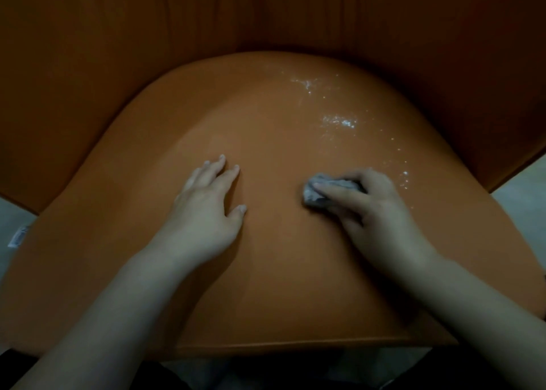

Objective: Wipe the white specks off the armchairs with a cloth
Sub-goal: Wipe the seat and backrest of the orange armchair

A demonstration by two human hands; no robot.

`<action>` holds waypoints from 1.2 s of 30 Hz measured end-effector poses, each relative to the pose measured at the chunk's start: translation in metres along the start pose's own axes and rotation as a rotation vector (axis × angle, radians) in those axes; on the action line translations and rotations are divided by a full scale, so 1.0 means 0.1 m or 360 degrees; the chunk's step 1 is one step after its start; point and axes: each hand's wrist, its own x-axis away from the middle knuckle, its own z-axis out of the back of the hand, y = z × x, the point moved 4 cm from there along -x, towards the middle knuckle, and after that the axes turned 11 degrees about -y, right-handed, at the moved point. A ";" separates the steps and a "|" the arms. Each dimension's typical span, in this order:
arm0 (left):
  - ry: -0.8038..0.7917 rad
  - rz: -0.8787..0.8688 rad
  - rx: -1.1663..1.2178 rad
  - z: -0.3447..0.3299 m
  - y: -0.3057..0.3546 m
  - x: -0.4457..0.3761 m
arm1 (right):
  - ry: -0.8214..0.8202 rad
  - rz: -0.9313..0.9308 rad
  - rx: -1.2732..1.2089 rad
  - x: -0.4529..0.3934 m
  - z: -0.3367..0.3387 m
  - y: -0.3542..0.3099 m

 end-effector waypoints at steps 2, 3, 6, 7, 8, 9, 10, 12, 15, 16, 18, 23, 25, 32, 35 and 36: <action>0.0012 0.0010 -0.0010 -0.01 0.00 0.00 | 0.0032 -0.0014 0.0016 0.15 0.00 0.00; 0.0016 0.0014 -0.0019 -0.02 0.02 0.00 | 0.0012 0.0014 0.0010 0.20 -0.05 -0.06; 0.0006 -0.0057 -0.0063 -0.07 0.16 -0.06 | -0.0110 0.0103 -0.0004 0.13 -0.14 -0.20; -0.0008 -0.0098 -0.0102 -0.09 0.23 -0.09 | -0.0107 0.0086 0.0000 0.08 -0.09 -0.15; -0.0022 -0.0139 -0.0143 -0.11 0.30 -0.12 | -0.0083 0.0040 0.0008 0.05 0.00 -0.06; -0.0036 -0.0178 -0.0178 -0.13 0.37 -0.14 | -0.0038 -0.0015 0.0025 0.05 0.09 0.05; -0.0050 -0.0210 -0.0201 -0.15 0.43 -0.17 | 0.0007 -0.0066 0.0046 0.09 0.17 0.14; -0.0071 -0.0249 -0.0218 -0.19 0.54 -0.20 | 0.0037 -0.0085 0.0080 0.26 0.20 0.19; -0.0054 -0.0270 -0.0211 -0.26 0.65 -0.22 | -0.0073 0.0052 0.0069 0.40 0.06 0.03; -0.0048 -0.0267 -0.0206 -0.28 0.68 -0.23 | -0.0132 0.0097 0.0076 0.37 0.05 0.02; -0.0045 -0.0263 -0.0197 -0.30 0.71 -0.27 | -0.0134 0.0078 0.0102 0.22 0.17 0.16; -0.0061 -0.0275 -0.0174 -0.31 0.76 -0.33 | 0.0101 -0.0282 0.0039 0.38 0.48 0.68; -0.0046 -0.0267 -0.0153 -0.33 0.80 -0.34 | 0.0093 -0.0197 -0.0002 0.49 0.36 0.55; -0.0037 -0.0247 -0.0143 -0.31 0.85 -0.40 | 0.0067 -0.0210 -0.0005 0.07 0.52 0.71; -0.0055 -0.0230 -0.0149 -0.31 0.86 -0.40 | 0.0093 -0.0246 -0.0013 0.20 0.51 0.73; -0.0053 -0.0220 -0.0147 -0.32 0.87 -0.40 | 0.0079 -0.0192 -0.0029 0.24 0.46 0.66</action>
